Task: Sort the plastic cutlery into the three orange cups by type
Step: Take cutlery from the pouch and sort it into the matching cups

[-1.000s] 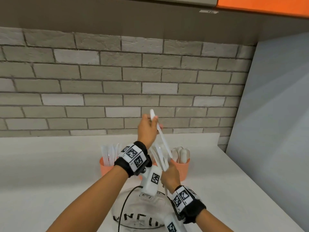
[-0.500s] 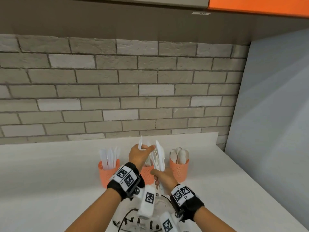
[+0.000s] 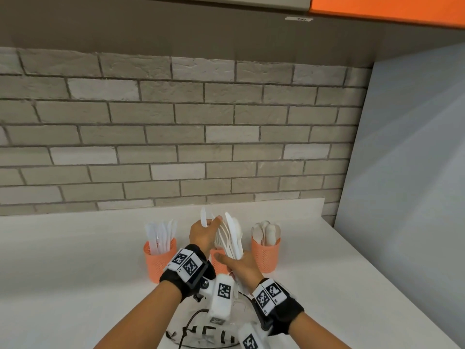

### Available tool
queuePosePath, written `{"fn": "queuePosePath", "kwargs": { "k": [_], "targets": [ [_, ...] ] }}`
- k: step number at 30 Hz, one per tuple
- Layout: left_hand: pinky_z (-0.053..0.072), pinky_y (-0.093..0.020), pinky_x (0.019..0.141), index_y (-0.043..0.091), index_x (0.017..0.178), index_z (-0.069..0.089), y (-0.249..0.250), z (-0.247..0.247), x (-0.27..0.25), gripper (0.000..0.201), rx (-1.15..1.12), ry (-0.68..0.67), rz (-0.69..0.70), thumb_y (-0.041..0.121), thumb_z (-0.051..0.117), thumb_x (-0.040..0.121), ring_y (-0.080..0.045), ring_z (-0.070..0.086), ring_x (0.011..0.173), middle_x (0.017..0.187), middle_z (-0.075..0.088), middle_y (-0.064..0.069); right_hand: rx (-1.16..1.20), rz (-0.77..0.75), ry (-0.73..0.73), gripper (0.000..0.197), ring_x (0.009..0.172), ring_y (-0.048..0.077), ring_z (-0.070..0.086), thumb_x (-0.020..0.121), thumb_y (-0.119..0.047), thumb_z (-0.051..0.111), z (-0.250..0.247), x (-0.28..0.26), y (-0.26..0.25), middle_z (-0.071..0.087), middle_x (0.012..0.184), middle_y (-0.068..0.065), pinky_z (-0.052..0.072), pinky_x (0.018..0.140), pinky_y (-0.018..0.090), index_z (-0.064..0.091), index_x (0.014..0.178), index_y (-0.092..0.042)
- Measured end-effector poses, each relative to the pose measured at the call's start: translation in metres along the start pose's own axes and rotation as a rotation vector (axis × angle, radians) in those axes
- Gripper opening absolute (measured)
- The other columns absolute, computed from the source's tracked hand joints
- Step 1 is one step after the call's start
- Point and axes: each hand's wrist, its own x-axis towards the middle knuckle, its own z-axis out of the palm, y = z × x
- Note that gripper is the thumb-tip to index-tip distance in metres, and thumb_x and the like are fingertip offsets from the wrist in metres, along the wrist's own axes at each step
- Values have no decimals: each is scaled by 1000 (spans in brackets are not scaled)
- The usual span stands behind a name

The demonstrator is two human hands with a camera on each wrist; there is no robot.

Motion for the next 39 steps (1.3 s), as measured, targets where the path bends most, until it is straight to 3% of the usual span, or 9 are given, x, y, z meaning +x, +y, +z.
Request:
{"fn": "queuePosePath", "kwargs": {
  "k": [3, 6, 8, 12, 14, 17, 22, 26, 39],
  "targets": [
    [42, -30, 63, 12, 65, 53, 0, -8, 10, 30, -37, 85, 8, 29, 59, 90, -23, 49, 61, 63, 51, -5, -35, -25, -17, 41, 34, 6, 41, 77, -27, 75, -5, -3, -2, 48, 50, -1, 37, 37, 18, 64, 104, 2],
    [49, -40, 81, -1, 100, 60, 5, -19, 23, 45, -116, 229, 20, 41, 46, 94, -37, 59, 87, 89, 63, -20, -81, -40, -19, 20, 31, 5, 39, 78, -27, 74, -10, -8, -4, 46, 45, -5, 37, 35, 18, 61, 80, -12],
    [45, -37, 73, -6, 113, 52, 10, -27, 27, 52, -228, 308, 18, 41, 35, 98, -27, 56, 73, 82, 63, -15, -158, -52, -6, 18, 31, 3, 39, 83, -26, 70, -12, -9, -6, 46, 47, -4, 37, 35, 18, 56, 79, -15],
    [37, -27, 51, 6, 107, 45, 8, -41, 24, 29, -324, 318, -22, 25, 24, 100, -19, 41, 52, 60, 45, -6, -498, -161, 205, 18, 62, 14, 59, 89, -22, 58, -16, -7, -9, 63, 81, 5, 45, 52, 25, 54, 105, -14],
    [37, -22, 41, 7, 94, 44, 0, -45, 17, 16, -346, 250, -72, 14, 30, 98, -14, 42, 42, 55, 37, -4, -701, -214, 311, 24, 81, 23, 63, 91, -23, 54, -18, -8, -15, 66, 95, 8, 40, 59, 26, 51, 110, -9],
    [26, -17, 36, 13, 76, 48, -9, -44, 1, 18, -230, 70, -93, 19, 49, 94, -6, 28, 31, 41, 28, 6, -902, -269, 359, 28, 91, 27, 64, 93, -21, 49, -18, -9, -25, 65, 102, 9, 34, 60, 24, 44, 117, -8],
    [25, -14, 33, 12, 72, 55, -15, -28, -22, 23, -189, -165, -38, 27, 63, 87, -3, 25, 32, 48, 35, 4, -988, -271, 377, 31, 93, 27, 65, 94, -19, 47, -16, -7, -30, 66, 104, 9, 36, 60, 25, 41, 123, -9],
    [28, -13, 33, 2, 96, 63, -12, -14, -33, 26, -218, -163, -29, 25, 67, 84, 0, 33, 29, 71, 53, -8, -1001, -283, 370, 27, 91, 26, 65, 95, -20, 47, -13, -8, -28, 66, 102, 9, 37, 61, 25, 42, 119, -8],
    [31, -13, 34, 10, 70, 57, -5, 10, -38, 18, -188, -75, -29, 13, 64, 86, -4, 41, 35, 59, 51, -5, -872, -195, 307, 28, 91, 27, 62, 89, -14, 52, -13, -10, -19, 64, 102, 10, 39, 63, 26, 44, 116, -8]
  ]
}}
